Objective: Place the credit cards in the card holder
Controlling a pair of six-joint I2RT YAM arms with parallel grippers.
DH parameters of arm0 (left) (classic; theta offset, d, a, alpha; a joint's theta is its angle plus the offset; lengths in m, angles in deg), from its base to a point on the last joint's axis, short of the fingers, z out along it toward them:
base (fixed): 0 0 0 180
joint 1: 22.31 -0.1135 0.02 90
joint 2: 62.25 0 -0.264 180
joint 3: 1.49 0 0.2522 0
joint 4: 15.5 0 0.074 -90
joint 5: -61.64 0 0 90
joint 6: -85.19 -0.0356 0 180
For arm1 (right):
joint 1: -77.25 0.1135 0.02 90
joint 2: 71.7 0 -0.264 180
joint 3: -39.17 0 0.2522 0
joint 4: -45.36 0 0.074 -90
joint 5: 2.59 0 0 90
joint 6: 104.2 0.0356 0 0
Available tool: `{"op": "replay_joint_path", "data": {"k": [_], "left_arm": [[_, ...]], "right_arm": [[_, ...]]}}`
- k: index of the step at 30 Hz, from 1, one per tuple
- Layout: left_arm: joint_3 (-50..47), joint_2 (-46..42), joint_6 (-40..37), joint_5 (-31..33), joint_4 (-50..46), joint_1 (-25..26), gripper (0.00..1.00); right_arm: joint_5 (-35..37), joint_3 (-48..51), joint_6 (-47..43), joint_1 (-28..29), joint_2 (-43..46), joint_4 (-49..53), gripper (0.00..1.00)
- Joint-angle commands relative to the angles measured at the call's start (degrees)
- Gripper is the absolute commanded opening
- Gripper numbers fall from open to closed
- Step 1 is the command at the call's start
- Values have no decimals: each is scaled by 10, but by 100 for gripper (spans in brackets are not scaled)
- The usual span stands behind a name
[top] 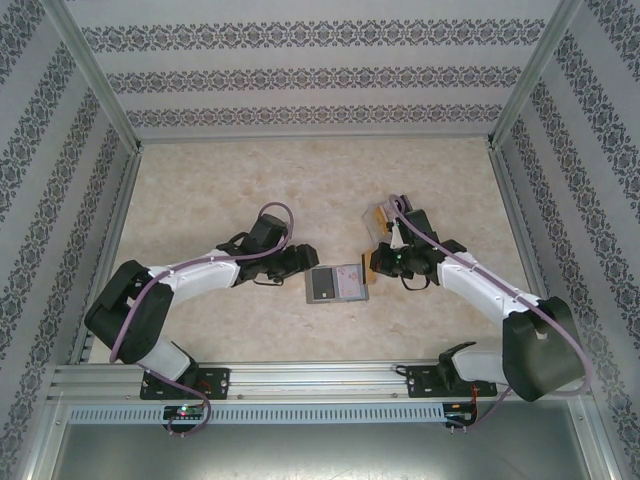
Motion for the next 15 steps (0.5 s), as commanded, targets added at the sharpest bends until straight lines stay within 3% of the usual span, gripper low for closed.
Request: {"op": "replay_joint_path", "data": {"k": [1, 15], "left_arm": [[-1, 9, -21, 12, -20, 9, 70], [7, 61, -17, -11, 10, 26, 65]], "right_arm": [[17, 4, -27, 8, -13, 8, 4], [-41, 29, -70, 5, -73, -52, 5]]}}
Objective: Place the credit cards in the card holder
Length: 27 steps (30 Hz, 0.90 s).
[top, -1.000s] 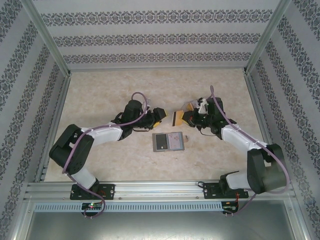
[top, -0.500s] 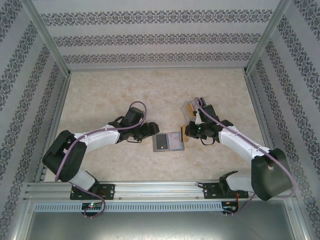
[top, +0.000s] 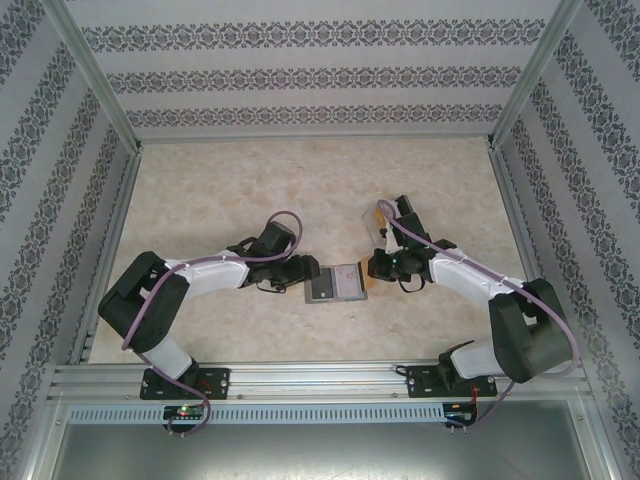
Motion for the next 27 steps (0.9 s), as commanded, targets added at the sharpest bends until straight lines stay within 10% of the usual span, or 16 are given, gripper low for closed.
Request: {"op": "replay_joint_path", "data": {"k": [1, 27], "left_arm": [[8, 13, -4, -11, 15, 10, 63], [12, 33, 5, -18, 32, 18, 43]], "right_arm": [[-28, 21, -27, 4, -15, -28, 5], [-60, 24, 8, 7, 65, -55, 7]]}}
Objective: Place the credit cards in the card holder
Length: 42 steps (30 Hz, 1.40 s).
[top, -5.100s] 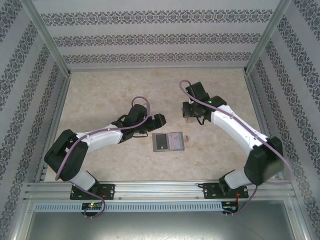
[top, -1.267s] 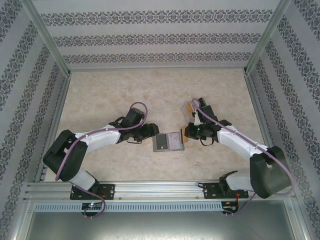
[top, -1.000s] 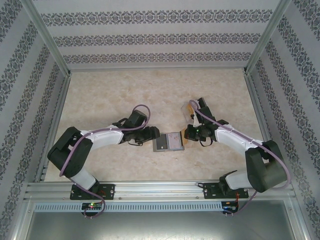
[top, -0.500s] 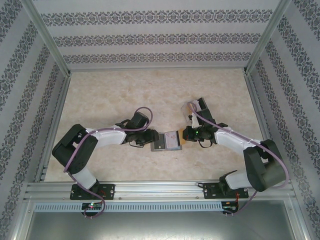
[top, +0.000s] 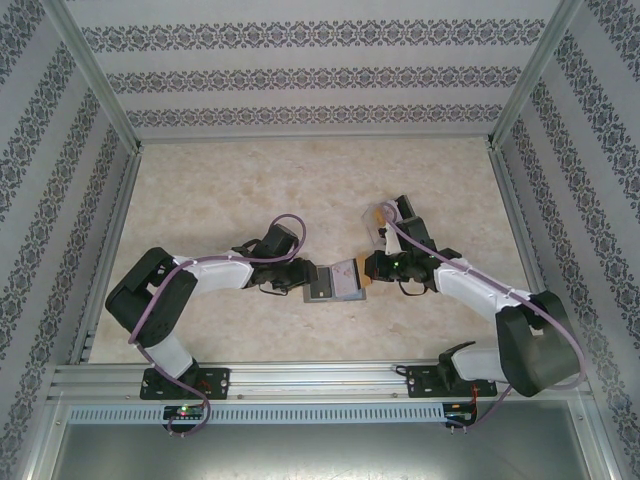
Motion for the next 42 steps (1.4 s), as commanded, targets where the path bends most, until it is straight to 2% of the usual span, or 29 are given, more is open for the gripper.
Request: {"op": "replay_joint_path", "data": {"k": [1, 6, 12, 20, 29, 42], "left_arm": [[12, 9, 2, -17, 20, 12, 43], [10, 6, 4, -17, 24, 12, 42], [6, -4, 7, -11, 27, 12, 35], [-8, -32, 9, 21, 18, 12, 35], [3, -29, -7, -6, 34, 13, 35], [73, -4, -52, -8, -49, 28, 43]], "right_arm": [[-26, -14, 16, 8, 18, 2, 7], [-46, -20, 25, 12, 13, -3, 7], [-47, -34, 37, 35, 10, -9, 7], [34, -38, 29, 38, 9, 35, 8], [66, -38, 30, 30, 17, 56, 8], [65, -35, 34, 24, 16, 52, 9]]}}
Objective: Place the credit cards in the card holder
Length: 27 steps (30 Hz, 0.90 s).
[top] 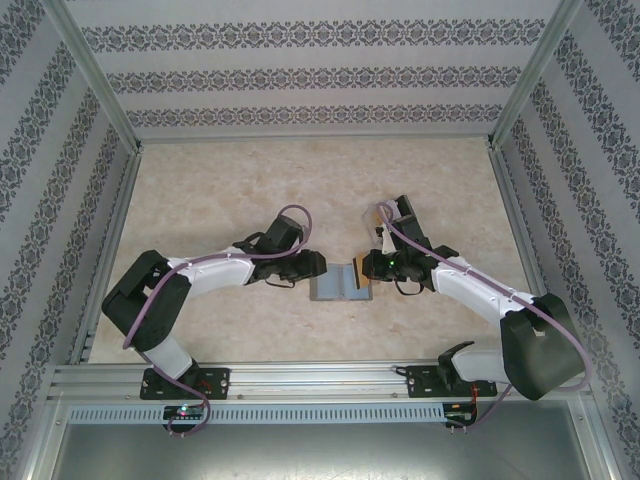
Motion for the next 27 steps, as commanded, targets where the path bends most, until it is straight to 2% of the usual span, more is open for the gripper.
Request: {"op": "replay_joint_path", "data": {"k": [1, 5, 8, 11, 17, 22, 27], "left_arm": [[33, 12, -29, 13, -61, 16, 44], [45, 14, -39, 27, -82, 21, 44], [29, -5, -22, 49, -66, 21, 39], [20, -11, -10, 68, -64, 18, 39], [2, 8, 18, 50, -35, 16, 44], [-4, 12, 24, 46, -24, 16, 45], [-19, -12, 38, 94, -35, 16, 40]], "right_arm": [[10, -8, 4, -10, 10, 9, 9], [8, -6, 4, -13, 13, 10, 9], [-16, 2, 14, -11, 19, -12, 6], [-47, 20, 43, -3, 22, -60, 6], [-77, 47, 97, 21, -6, -141, 5], [-67, 52, 114, 42, -23, -165, 5], [-58, 34, 117, 65, -34, -163, 4]]}}
